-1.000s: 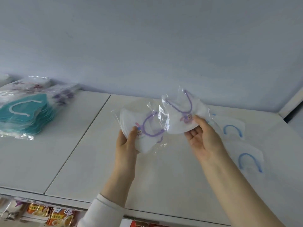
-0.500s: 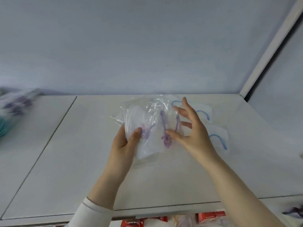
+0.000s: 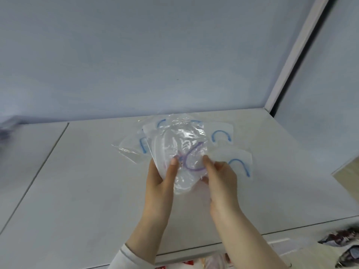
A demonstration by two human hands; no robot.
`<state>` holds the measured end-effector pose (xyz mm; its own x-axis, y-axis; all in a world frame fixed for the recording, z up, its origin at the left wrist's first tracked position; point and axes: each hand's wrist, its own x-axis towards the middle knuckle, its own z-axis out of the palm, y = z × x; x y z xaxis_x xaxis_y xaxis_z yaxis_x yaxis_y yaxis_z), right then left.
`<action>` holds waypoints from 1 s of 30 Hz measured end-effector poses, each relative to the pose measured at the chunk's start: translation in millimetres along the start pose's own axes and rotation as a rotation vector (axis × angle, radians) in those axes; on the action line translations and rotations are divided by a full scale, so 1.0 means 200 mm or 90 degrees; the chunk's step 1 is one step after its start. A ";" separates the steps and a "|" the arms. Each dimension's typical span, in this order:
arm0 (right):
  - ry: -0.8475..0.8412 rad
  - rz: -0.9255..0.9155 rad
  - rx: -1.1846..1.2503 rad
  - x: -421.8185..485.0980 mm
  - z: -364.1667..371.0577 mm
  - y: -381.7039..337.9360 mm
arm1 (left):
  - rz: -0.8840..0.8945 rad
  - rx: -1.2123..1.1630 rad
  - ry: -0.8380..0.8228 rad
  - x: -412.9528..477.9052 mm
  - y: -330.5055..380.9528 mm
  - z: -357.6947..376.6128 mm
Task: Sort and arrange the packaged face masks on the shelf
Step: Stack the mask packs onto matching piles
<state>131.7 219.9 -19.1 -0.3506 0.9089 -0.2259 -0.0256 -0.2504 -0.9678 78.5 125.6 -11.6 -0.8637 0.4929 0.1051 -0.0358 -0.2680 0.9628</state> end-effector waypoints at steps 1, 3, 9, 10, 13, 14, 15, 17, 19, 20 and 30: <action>-0.007 -0.025 -0.021 -0.02 0.02 0.01 | 0.010 0.016 0.011 0.01 0.00 -0.02; -0.047 -0.069 -0.063 -0.03 0.05 0.01 | 0.017 0.040 0.053 0.04 0.02 -0.10; -0.246 -0.378 -0.443 0.19 0.17 -0.06 | 0.012 -0.038 0.253 0.25 0.12 -0.59; -0.307 -0.434 -0.546 0.20 0.23 -0.06 | 0.019 -0.053 0.278 0.27 0.13 -0.64; -0.479 -0.537 -0.780 0.19 0.40 0.01 | 0.026 -0.088 0.328 0.29 0.17 -0.72; -0.518 -0.565 -0.839 0.18 0.44 0.04 | 0.025 -0.095 0.336 0.28 0.18 -0.73; -0.548 -0.594 -0.885 0.16 0.47 0.08 | 0.022 -0.099 0.340 0.27 0.18 -0.73; -0.589 -0.690 -0.870 0.11 0.48 0.16 | 0.021 -0.106 0.355 0.26 0.17 -0.76; -0.683 -0.725 -0.757 0.03 0.46 0.19 | 0.022 -0.113 0.374 0.25 0.17 -0.78; -0.731 -0.690 -0.721 0.01 0.45 0.18 | 0.023 -0.115 0.382 0.25 0.17 -0.79; -0.608 -0.438 -0.974 0.26 0.48 0.01 | 0.023 -0.114 0.369 0.23 0.18 -0.75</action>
<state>23.8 234.7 -22.7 -0.9705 0.1213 -0.2082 0.1693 0.9581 -0.2312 -38.7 14.4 -9.5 -0.9972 -0.0372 -0.0645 -0.0420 -0.4358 0.8991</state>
